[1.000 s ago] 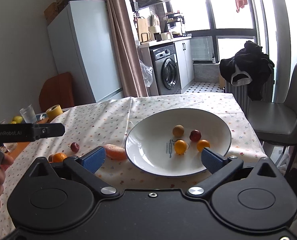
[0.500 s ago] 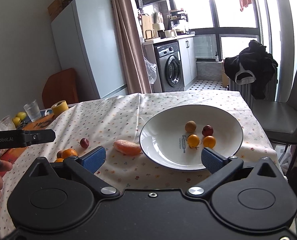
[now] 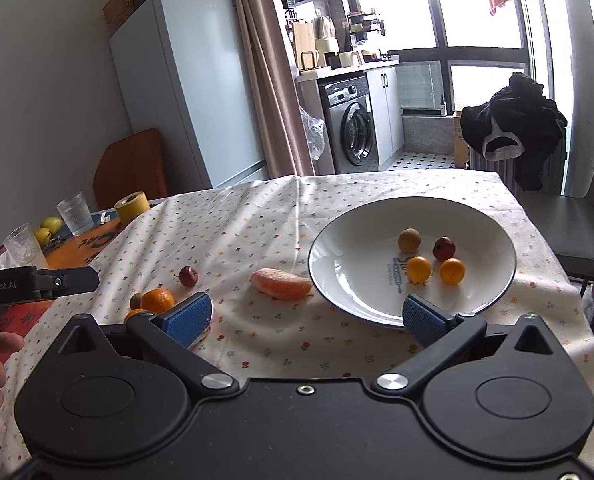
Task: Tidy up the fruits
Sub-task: 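Move both open tools back toward the remaining fruit, then grasp the large orange with the left tool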
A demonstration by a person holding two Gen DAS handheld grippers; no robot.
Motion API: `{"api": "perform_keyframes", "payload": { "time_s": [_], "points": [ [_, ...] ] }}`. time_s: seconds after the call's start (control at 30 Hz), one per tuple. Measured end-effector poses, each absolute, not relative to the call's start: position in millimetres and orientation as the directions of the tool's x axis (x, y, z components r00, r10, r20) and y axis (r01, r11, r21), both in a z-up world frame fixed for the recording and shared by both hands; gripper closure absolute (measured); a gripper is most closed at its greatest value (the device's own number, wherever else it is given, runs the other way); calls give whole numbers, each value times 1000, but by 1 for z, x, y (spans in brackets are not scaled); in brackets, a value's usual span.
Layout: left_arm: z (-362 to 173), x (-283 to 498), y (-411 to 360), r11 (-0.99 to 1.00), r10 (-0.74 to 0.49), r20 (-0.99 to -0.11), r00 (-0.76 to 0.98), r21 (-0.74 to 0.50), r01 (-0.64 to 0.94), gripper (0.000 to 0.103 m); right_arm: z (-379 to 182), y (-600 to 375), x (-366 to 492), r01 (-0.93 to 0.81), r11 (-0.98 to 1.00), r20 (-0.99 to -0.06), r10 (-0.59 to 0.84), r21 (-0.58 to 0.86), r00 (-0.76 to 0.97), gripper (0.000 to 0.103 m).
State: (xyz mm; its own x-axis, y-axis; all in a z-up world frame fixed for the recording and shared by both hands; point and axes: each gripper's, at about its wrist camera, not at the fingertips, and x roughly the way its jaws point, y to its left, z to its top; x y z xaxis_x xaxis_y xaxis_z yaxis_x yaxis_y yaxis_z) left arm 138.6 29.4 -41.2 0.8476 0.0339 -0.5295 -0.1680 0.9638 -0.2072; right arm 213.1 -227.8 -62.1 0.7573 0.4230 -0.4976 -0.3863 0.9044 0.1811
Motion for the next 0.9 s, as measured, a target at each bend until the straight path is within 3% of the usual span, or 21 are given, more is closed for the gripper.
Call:
{"api": "perform_keyframes", "payload": {
  "time_s": [0.73,0.9],
  "points": [
    [-72,143,51,945,51,-568,821,-239,-225,7,-77,-191,226,-471,864,-524,488,178,698,3],
    [-81,152,47,946,34,-589,807,-242,-217,22,-81,-183,235,-498,851,-539,503,169,676,15]
  ]
}}
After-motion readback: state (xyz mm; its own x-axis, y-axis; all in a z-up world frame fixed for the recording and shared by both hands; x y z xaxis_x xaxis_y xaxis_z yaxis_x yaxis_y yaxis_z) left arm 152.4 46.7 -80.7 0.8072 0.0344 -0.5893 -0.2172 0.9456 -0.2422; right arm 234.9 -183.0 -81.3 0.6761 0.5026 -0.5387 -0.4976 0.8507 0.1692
